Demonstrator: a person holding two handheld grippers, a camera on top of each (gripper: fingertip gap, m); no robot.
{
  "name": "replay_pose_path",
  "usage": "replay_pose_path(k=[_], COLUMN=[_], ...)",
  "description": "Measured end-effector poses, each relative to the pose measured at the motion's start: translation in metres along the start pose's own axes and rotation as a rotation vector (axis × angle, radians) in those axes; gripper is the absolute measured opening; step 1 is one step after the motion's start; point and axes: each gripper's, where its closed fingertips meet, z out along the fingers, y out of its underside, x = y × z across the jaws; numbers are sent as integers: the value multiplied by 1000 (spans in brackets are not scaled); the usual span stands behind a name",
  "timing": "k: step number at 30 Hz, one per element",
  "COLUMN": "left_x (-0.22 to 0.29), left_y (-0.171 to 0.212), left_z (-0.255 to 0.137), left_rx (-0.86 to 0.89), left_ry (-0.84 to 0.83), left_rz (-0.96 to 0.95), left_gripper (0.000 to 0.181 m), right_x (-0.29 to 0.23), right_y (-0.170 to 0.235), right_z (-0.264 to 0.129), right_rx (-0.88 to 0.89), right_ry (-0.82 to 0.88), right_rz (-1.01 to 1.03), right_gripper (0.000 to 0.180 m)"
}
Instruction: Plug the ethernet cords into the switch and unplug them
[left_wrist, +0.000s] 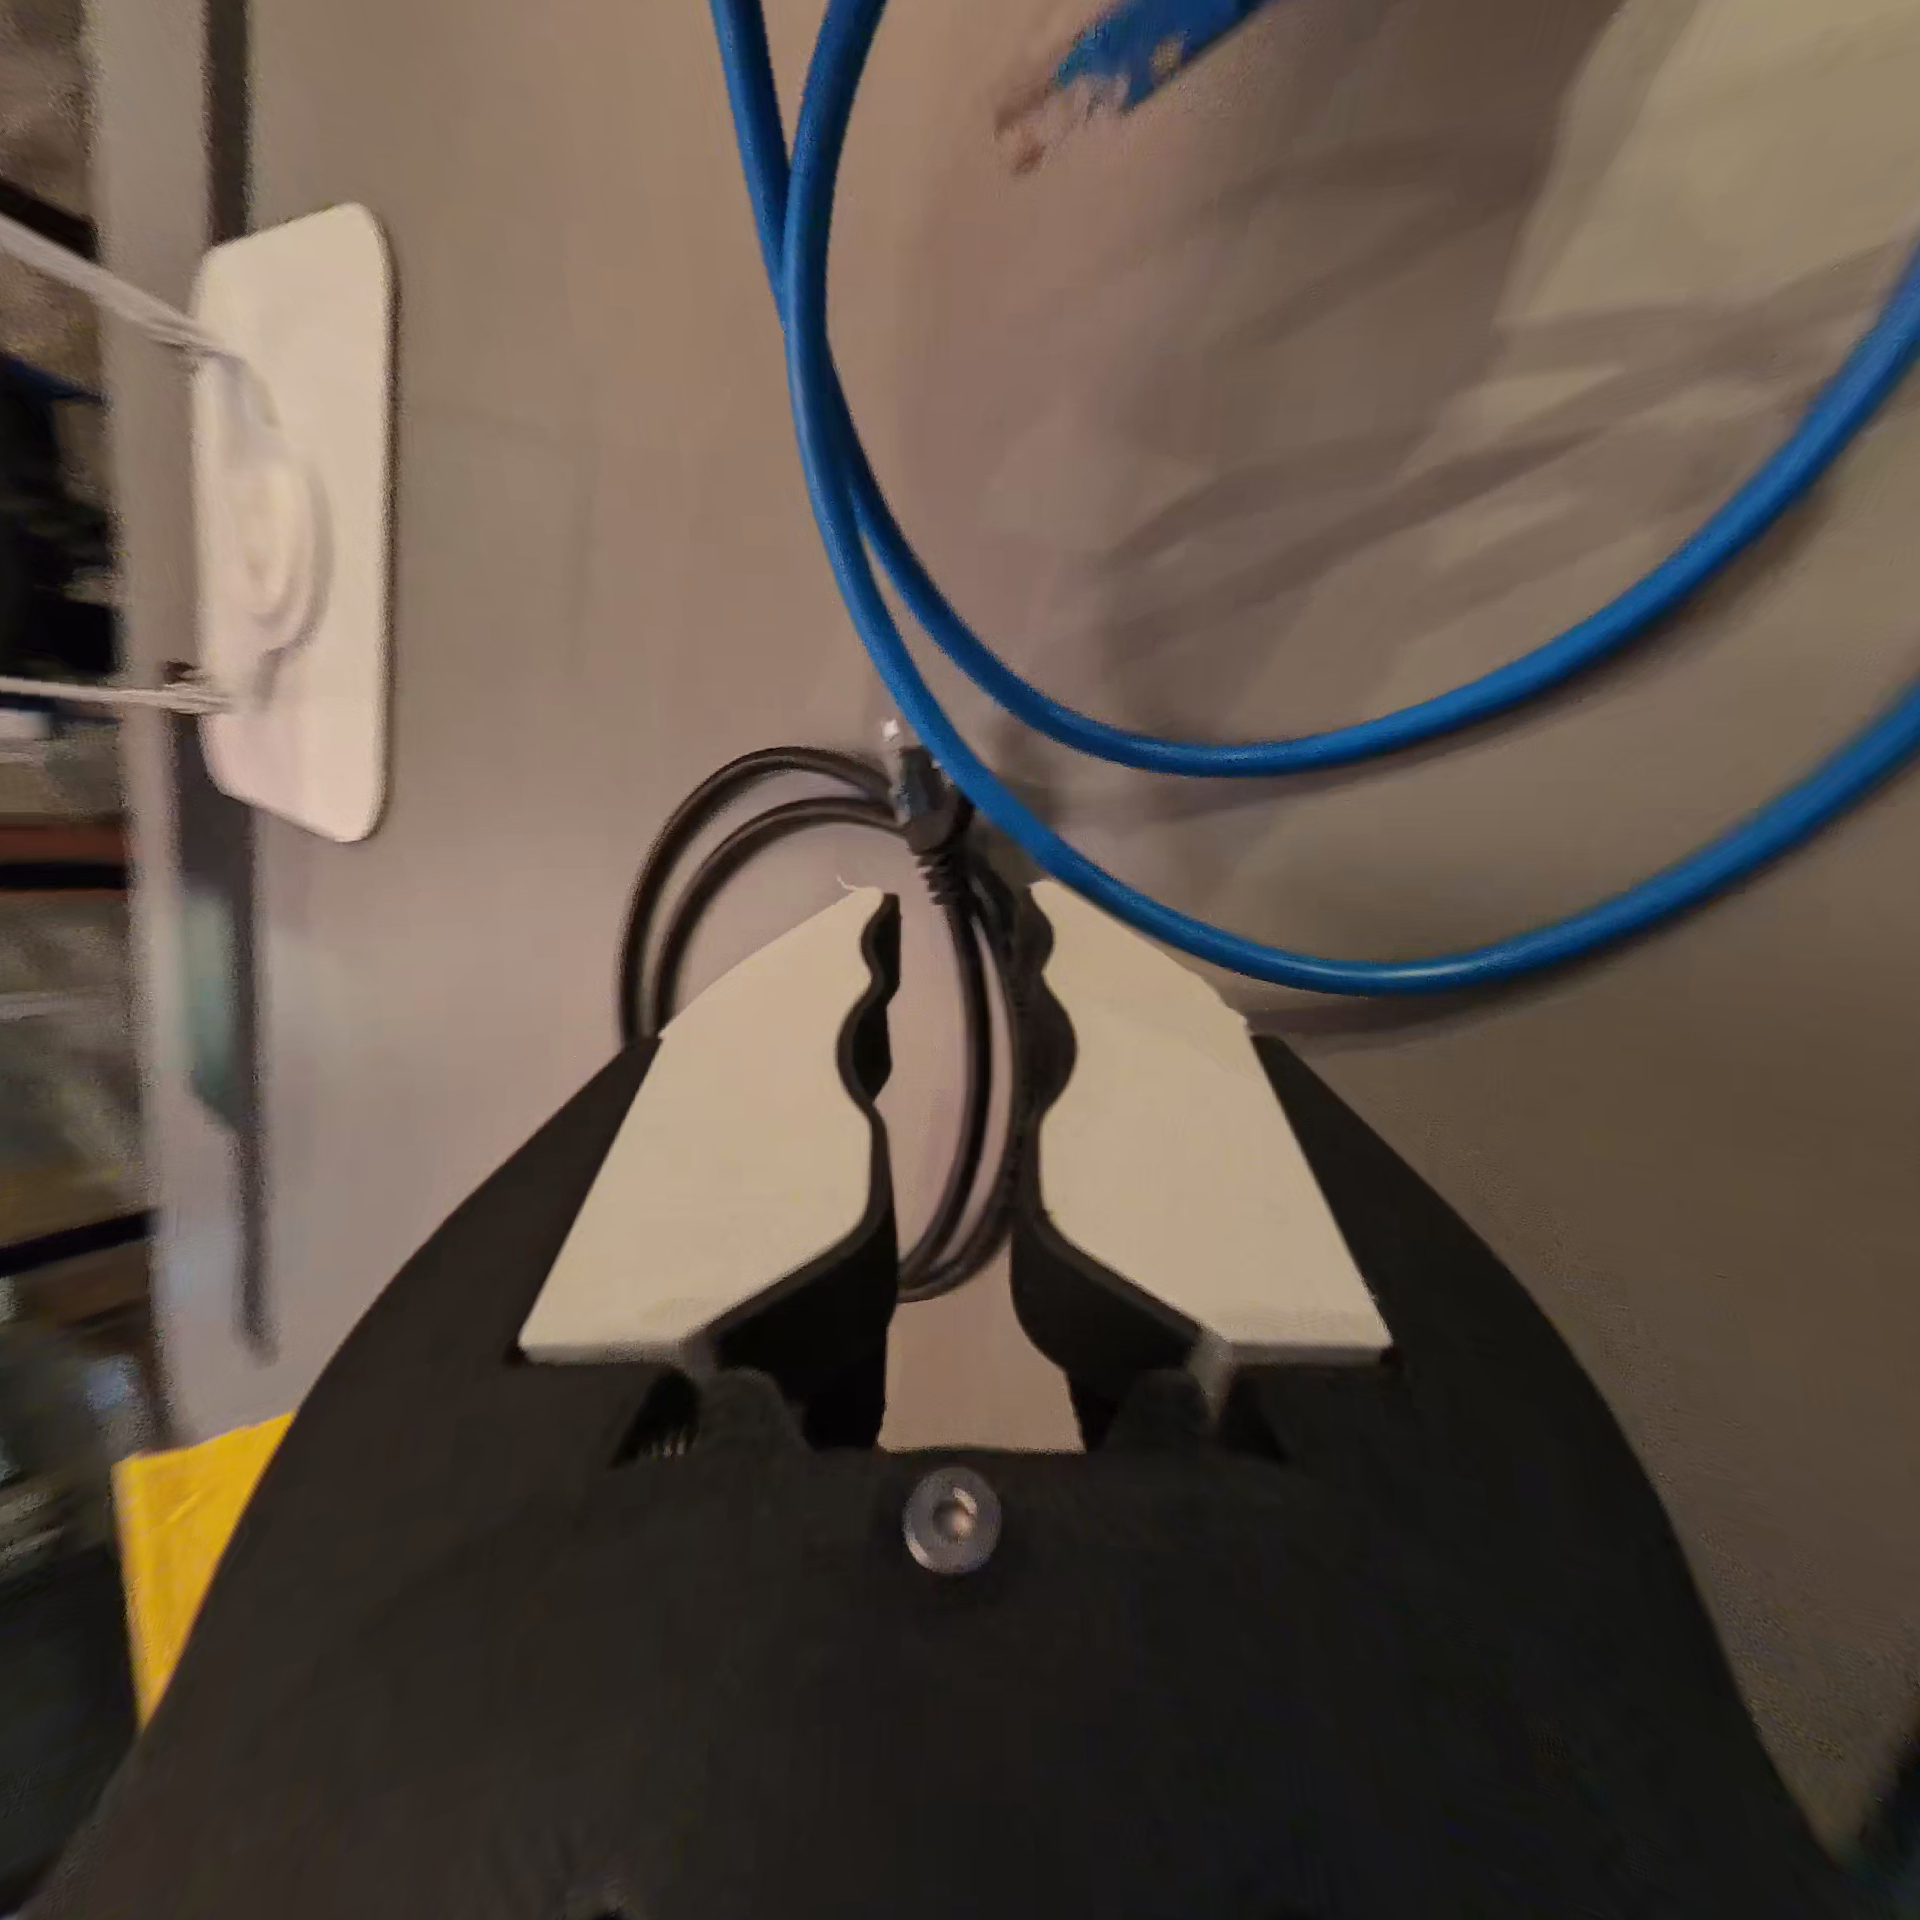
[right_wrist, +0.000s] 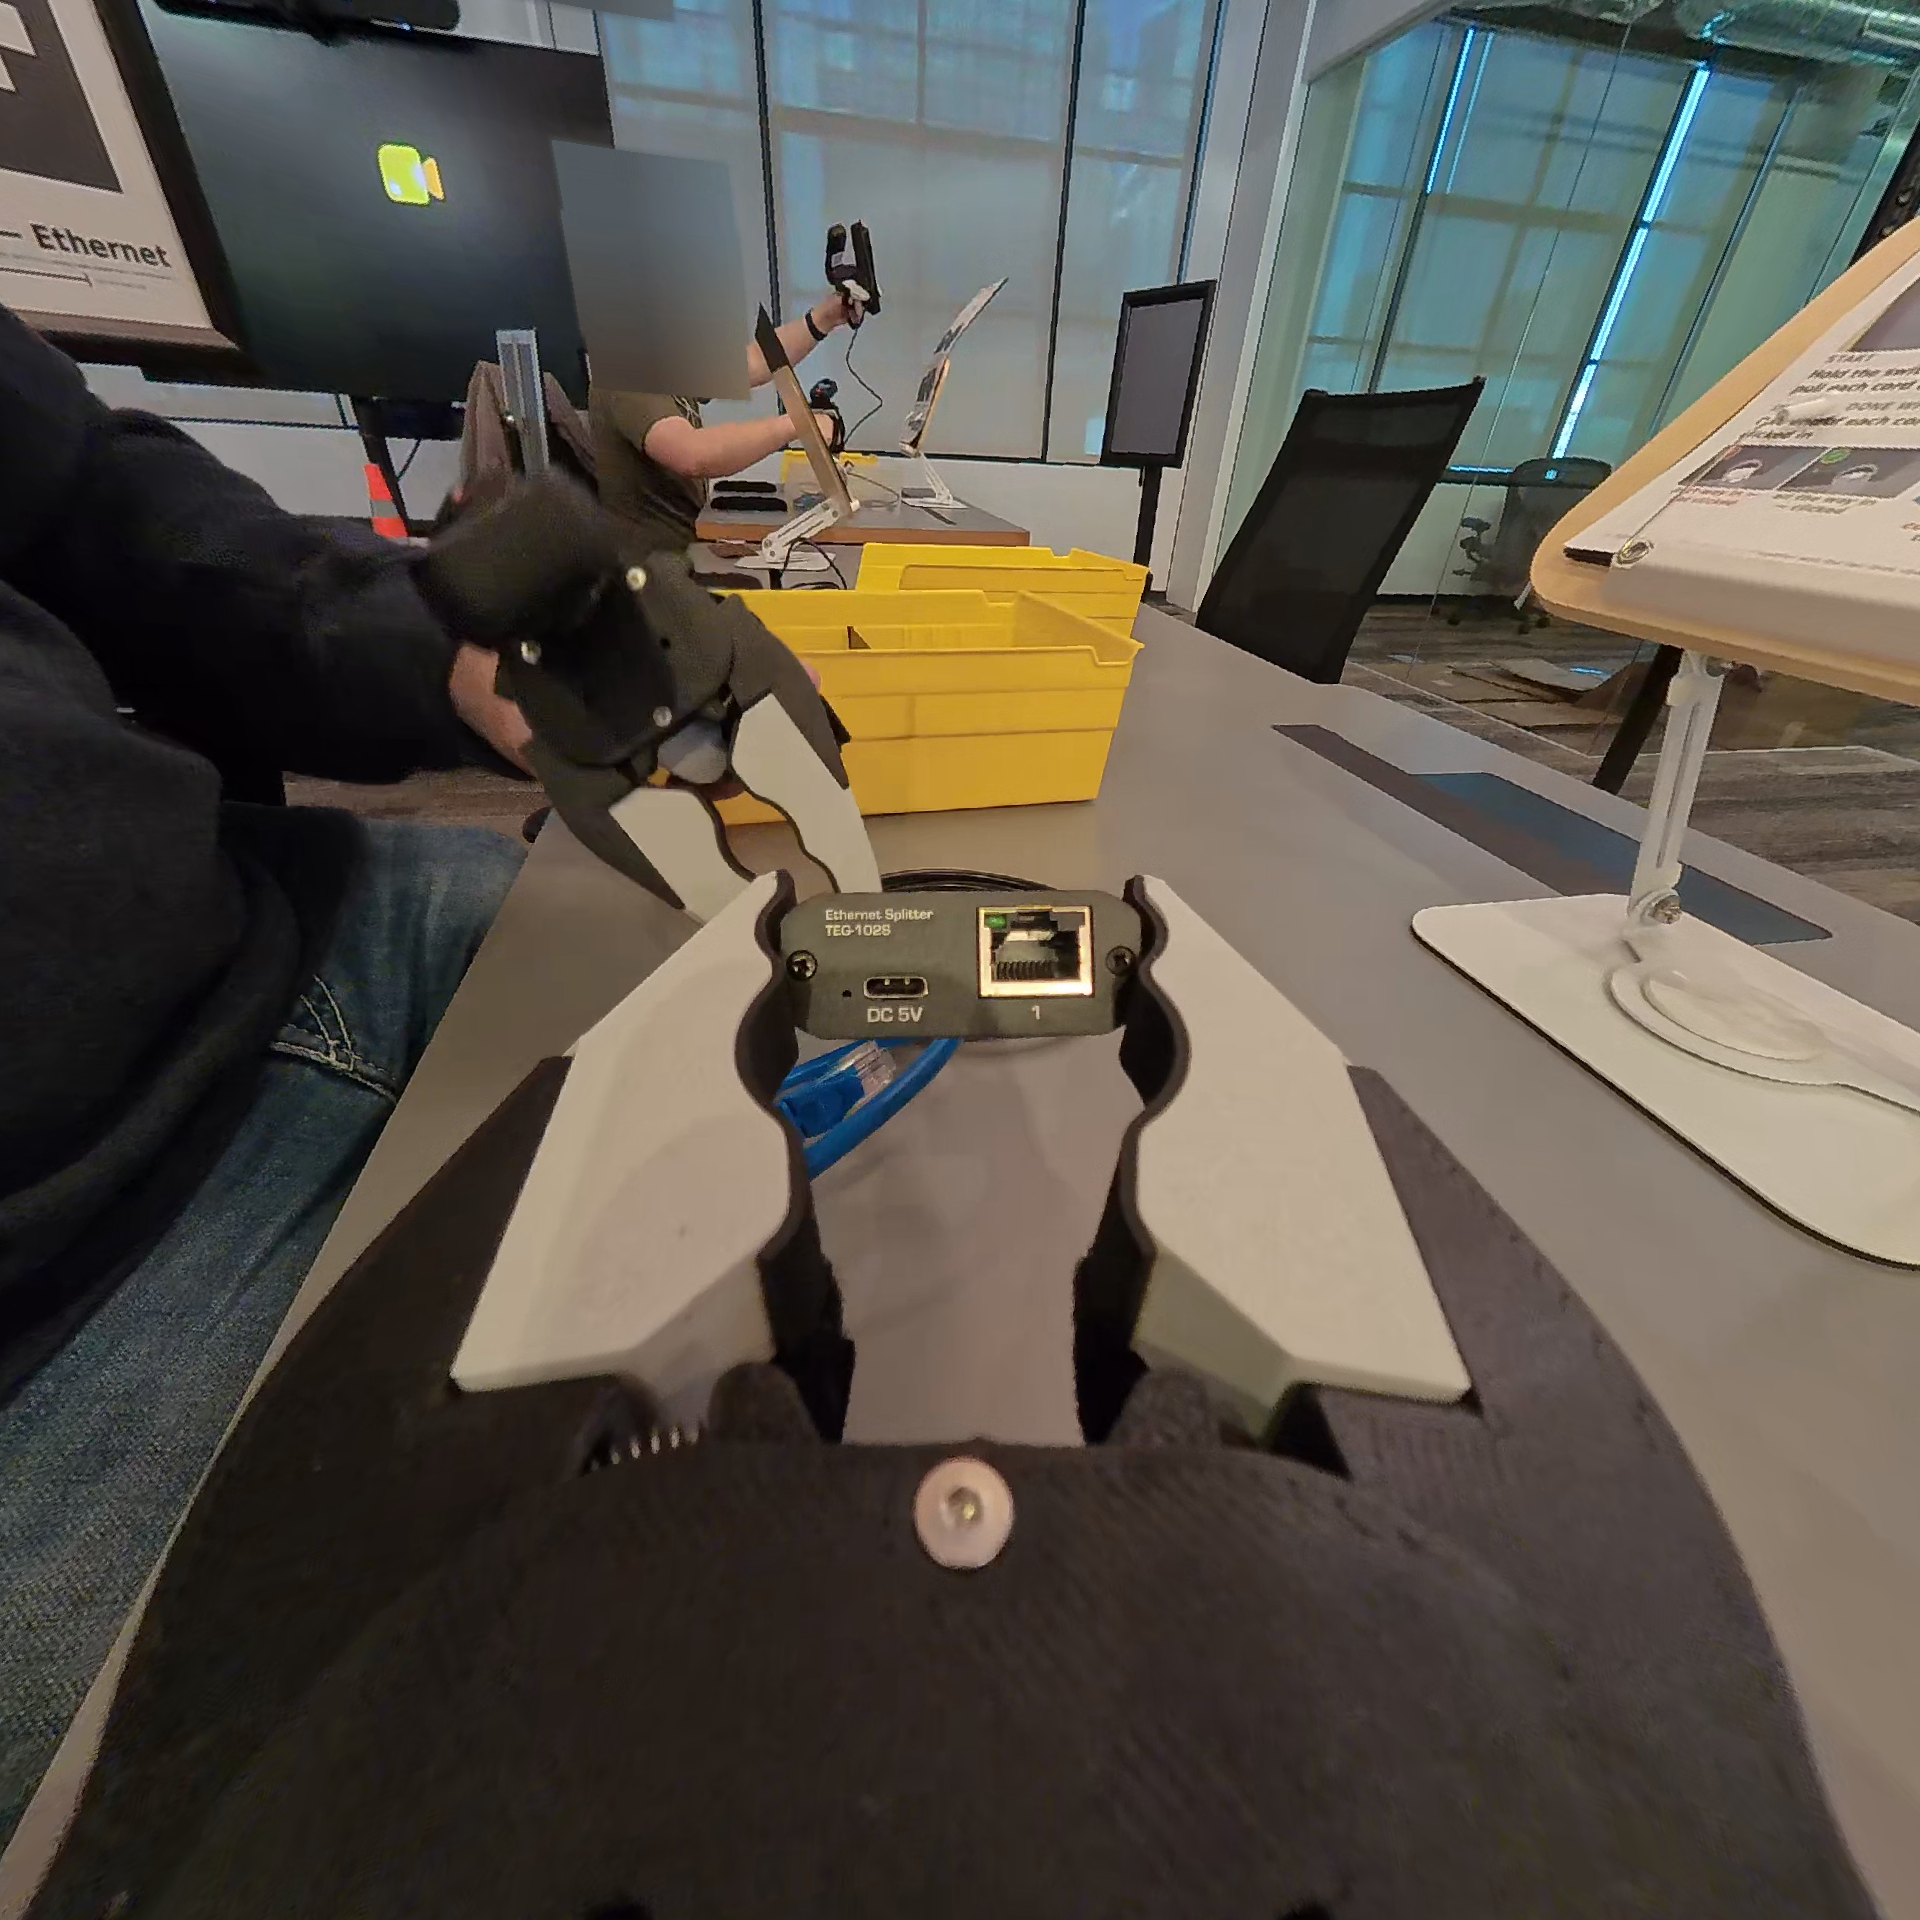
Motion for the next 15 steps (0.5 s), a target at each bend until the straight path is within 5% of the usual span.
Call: replay_pose_path(k=[15], left_x=[-15], left_y=[10], left_z=[24], left_rx=[-59], left_ry=[-206], left_rz=[76], left_gripper=[10], right_x=[0], right_y=[-2], right_z=[-2], right_rx=[4], right_ry=[7], right_rz=[-13], right_gripper=[62])
